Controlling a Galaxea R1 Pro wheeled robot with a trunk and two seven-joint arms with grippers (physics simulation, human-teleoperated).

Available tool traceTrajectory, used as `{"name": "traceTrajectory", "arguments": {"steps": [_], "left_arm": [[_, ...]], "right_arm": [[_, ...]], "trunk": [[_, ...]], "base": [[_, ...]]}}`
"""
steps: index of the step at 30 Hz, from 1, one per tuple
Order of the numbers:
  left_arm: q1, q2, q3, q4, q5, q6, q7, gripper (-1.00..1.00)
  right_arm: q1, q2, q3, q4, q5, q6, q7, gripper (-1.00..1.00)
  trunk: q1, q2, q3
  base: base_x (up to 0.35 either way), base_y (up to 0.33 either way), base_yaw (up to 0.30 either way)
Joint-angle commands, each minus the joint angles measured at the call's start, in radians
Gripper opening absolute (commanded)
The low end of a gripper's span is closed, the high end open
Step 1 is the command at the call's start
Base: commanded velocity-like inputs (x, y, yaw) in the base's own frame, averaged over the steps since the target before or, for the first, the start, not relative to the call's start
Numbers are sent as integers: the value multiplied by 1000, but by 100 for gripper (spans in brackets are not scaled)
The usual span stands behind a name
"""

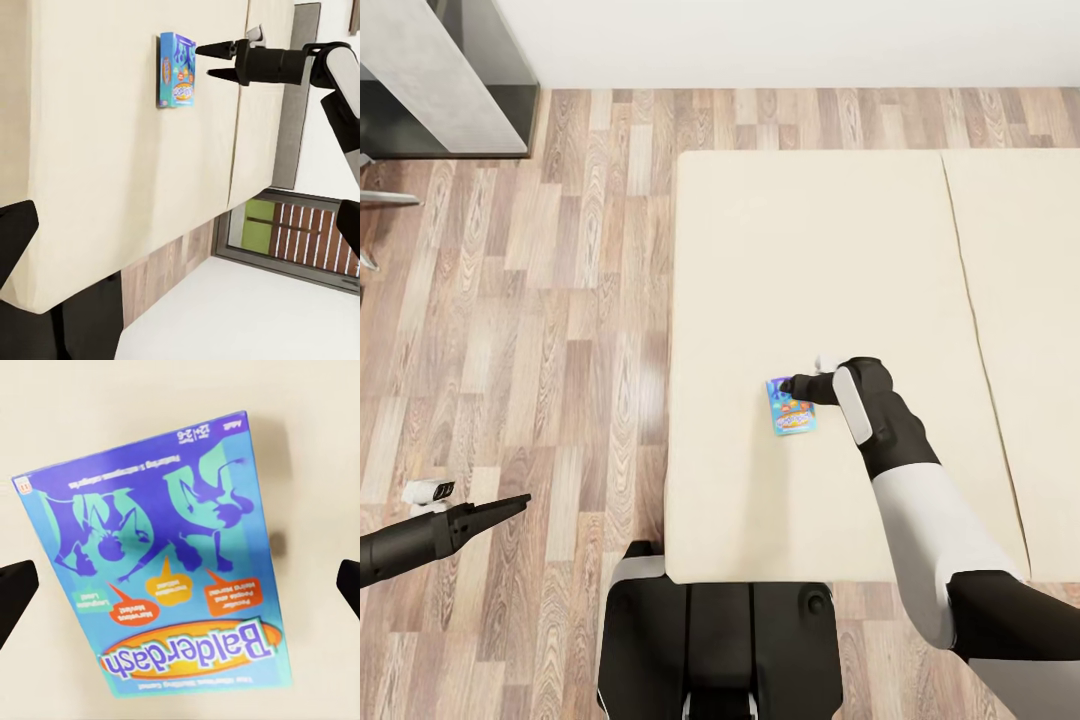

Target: Put all the toys in the child's room - the three board games (two on the bed and one on the table), the two jigsaw puzzles on the table, and the tennis ball on the table - inside the toy box on the table in the child's room.

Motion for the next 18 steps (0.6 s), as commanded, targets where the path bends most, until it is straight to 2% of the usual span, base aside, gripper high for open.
{"name": "traceTrajectory", "arguments": {"steps": [1,7,13,18], "left_arm": [[0,0,0,0,-1,11,-4,100],[0,0,0,0,-1,11,-4,100],[0,0,0,0,-1,11,-4,100],[0,0,0,0,-1,11,-4,100]], "right_arm": [[-1,0,1,-1,-10,3,-4,100],[0,-6,1,0,-3,2,61,100],[2,-13,2,3,-3,1,84,100],[4,-18,2,16,-4,-46,119,100]], "trunk": [[1,-2,-2],[1,-2,-11],[1,-2,-20],[1,-2,-28]], "base": [[0,0,0],[0,0,0],[0,0,0],[0,0,0]]}}
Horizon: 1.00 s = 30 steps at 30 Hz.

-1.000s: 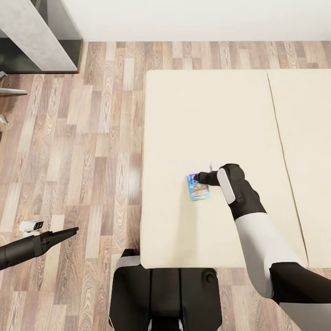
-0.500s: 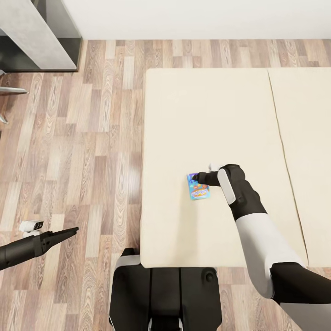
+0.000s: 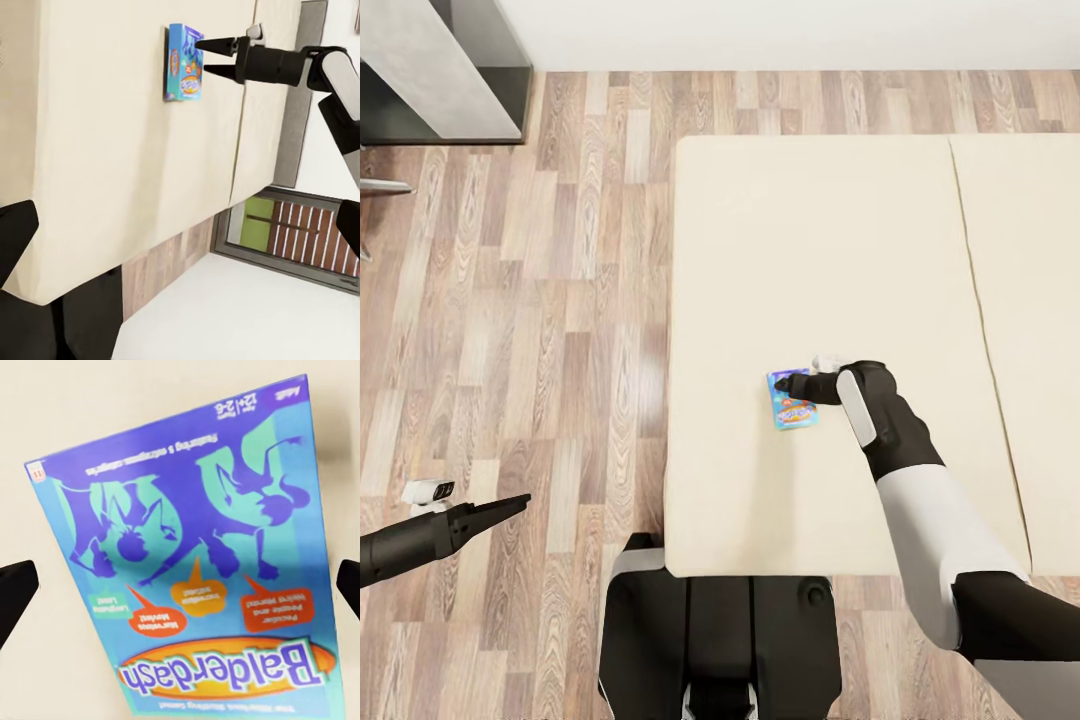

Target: Put all the toys in the child's room - the three board games (two on the bed and one on the table), the two jigsaw puzzles on the table, and the tennis ball on the table - inside the toy box on the table in the child's room.

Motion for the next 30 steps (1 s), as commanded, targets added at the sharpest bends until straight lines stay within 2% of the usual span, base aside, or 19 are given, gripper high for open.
{"name": "traceTrajectory", "arguments": {"steps": [1,5,14,25,30], "left_arm": [[0,0,0,0,-1,11,-4,100],[0,0,0,0,-1,11,-4,100],[0,0,0,0,-1,11,-4,100],[0,0,0,0,-1,11,-4,100],[0,0,0,0,-1,11,-4,100]], "right_arm": [[0,0,0,3,-3,-2,5,100],[0,-11,0,17,0,-24,44,100],[0,-16,2,20,1,-28,50,100],[0,-13,3,19,-2,-21,53,100],[0,-2,1,19,-3,-9,53,100]], "trunk": [[1,-2,-3],[1,-2,-9],[1,-2,-24],[1,-2,-42],[1,-2,-47]], "base": [[0,0,0],[0,0,0],[0,0,0],[0,0,0],[0,0,0]]}}
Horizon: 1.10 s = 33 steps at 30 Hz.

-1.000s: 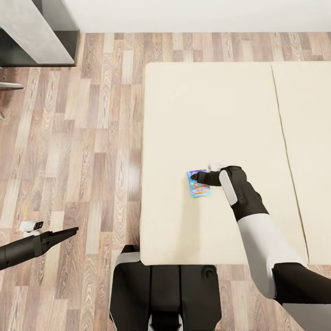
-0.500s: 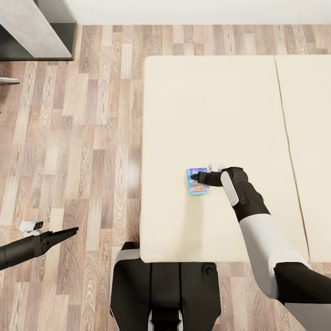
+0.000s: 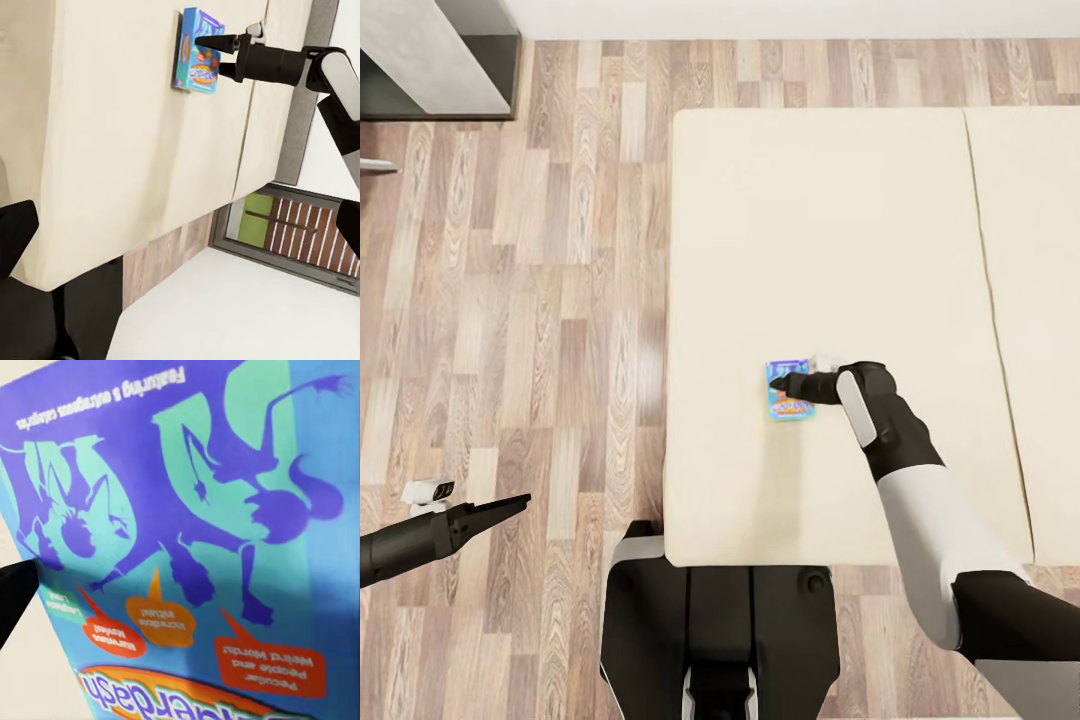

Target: Put all the toys in the child's room - the three board games (two on the bed and one on the table), the two jigsaw puzzles on the table, and the tennis ball on the table - inside the toy box on the table in the child's room.

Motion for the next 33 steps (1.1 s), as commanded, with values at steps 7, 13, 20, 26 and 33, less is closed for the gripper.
{"name": "traceTrajectory", "arguments": {"steps": [7,13,20,26,33], "left_arm": [[0,0,0,0,-1,11,-4,100],[0,0,0,0,-1,11,-4,100],[0,0,0,0,-1,11,-4,100],[0,0,0,0,-1,11,-4,100],[0,0,0,0,-1,11,-4,100]], "right_arm": [[-1,12,-3,12,7,36,2,100],[-1,50,1,8,9,42,1,100],[-4,68,37,6,8,43,0,100],[-4,71,44,6,8,42,0,100],[-4,72,45,6,8,41,-1,100]], "trunk": [[1,-1,-2],[1,-1,-2],[1,-1,0],[1,-1,5],[1,-1,6]], "base": [[0,0,0],[0,0,0],[0,0,-44],[0,0,-113],[0,0,-24]]}}
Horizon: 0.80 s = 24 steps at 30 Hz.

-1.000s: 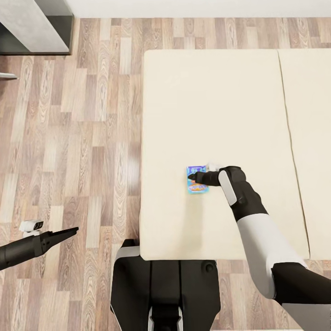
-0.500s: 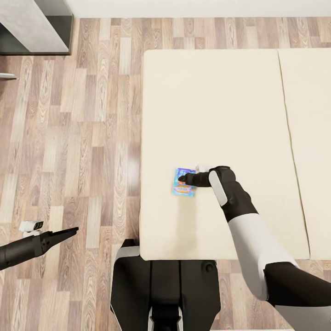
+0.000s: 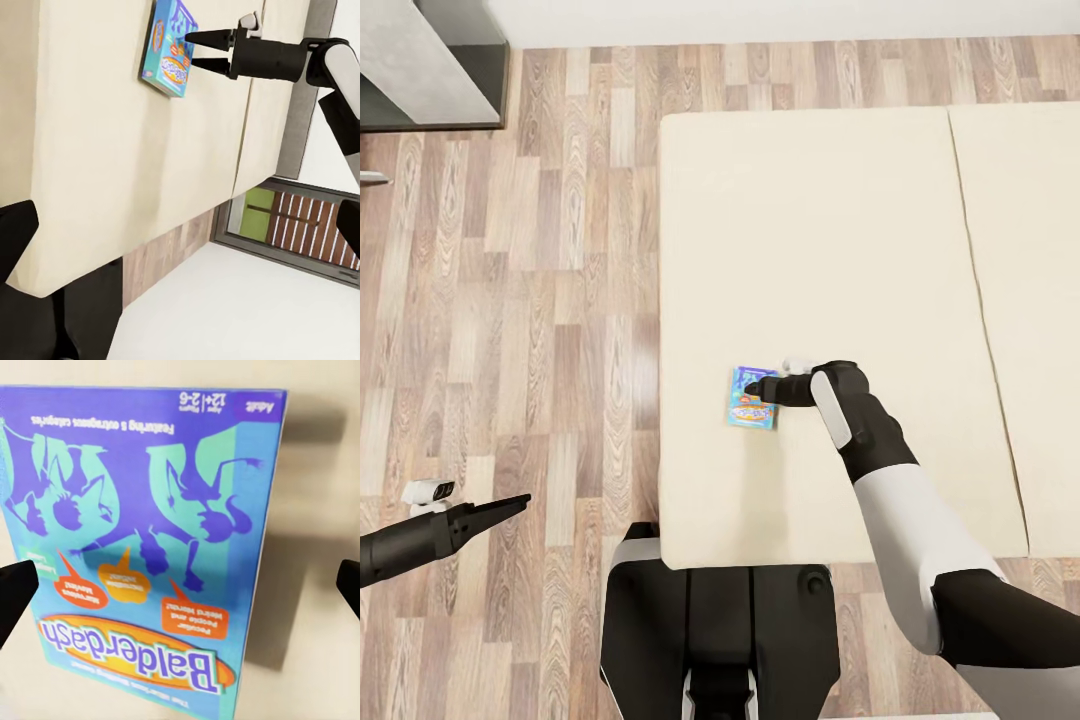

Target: Put all the toys in the child's room - the three board games (two on the bed and one on the table), the two jigsaw puzzles on the table, and the tennis ball on the table - inside the toy box on the table in the child's room.

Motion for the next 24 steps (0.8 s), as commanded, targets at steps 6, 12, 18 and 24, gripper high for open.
{"name": "traceTrajectory", "arguments": {"steps": [6,12,18,24], "left_arm": [[0,0,0,0,-1,11,-4,100],[0,0,0,0,-1,11,-4,100],[0,0,0,0,-1,11,-4,100],[0,0,0,0,-1,11,-4,100]], "right_arm": [[1,7,0,0,2,3,4,100],[1,29,1,3,3,3,0,100],[1,43,2,6,5,0,-2,100],[1,46,2,7,5,-1,-3,100]], "trunk": [[1,-2,-1],[1,-2,-1],[1,-2,-1],[1,-2,-1]], "base": [[0,0,-4],[0,0,0],[0,0,0],[0,0,112]]}}
